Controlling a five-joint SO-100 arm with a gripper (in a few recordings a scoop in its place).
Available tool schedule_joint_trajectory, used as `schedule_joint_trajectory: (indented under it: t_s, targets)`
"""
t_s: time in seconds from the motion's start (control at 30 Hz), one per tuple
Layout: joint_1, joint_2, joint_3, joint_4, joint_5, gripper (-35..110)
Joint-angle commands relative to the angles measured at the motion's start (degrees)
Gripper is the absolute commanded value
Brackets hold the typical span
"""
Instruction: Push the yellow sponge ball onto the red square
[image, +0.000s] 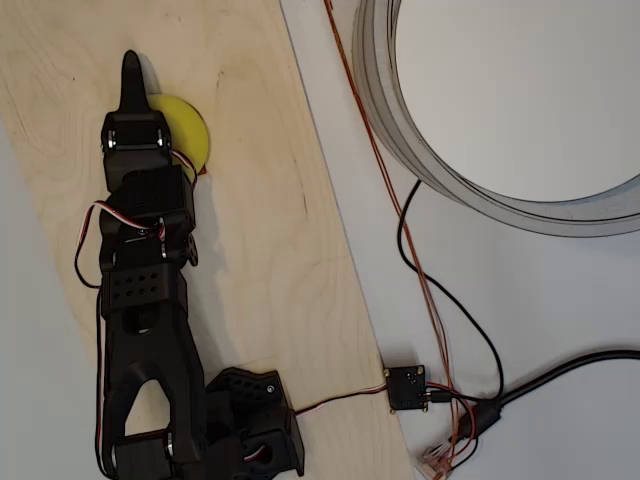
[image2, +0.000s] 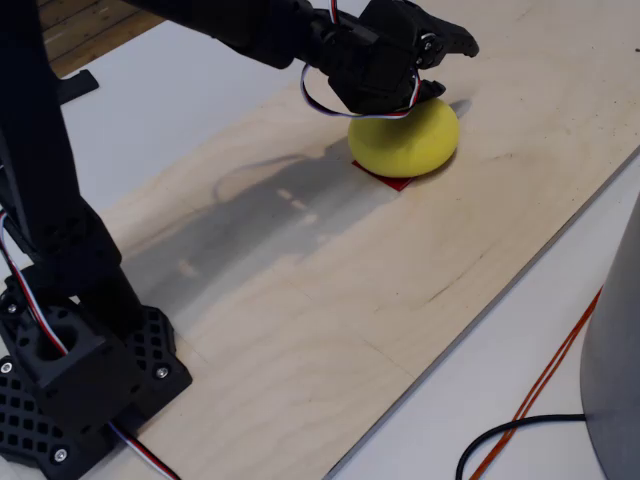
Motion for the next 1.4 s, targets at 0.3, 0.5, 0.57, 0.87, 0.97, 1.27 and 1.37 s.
schedule_joint_trajectory:
  t_s: [0.3,0.5,0.57,0.87,0.97,1.27,1.37]
  targets:
    - [0.35,3.6,4.04,-0.53,1.05,19]
    - [0.26,5.27,5.8,-0.53,1.14,19]
    - [0.26,5.54,5.89,-0.53,0.79,18]
    - [0.18,8.09,3.69,-0.44,-2.37,18]
    - [-0.18,9.49,1.67,-0.44,-4.39,19]
    - [-2.55,15.47,-7.12,-0.62,-8.09,19]
    - [-2.99,16.79,-10.11,-1.49,-8.96,19]
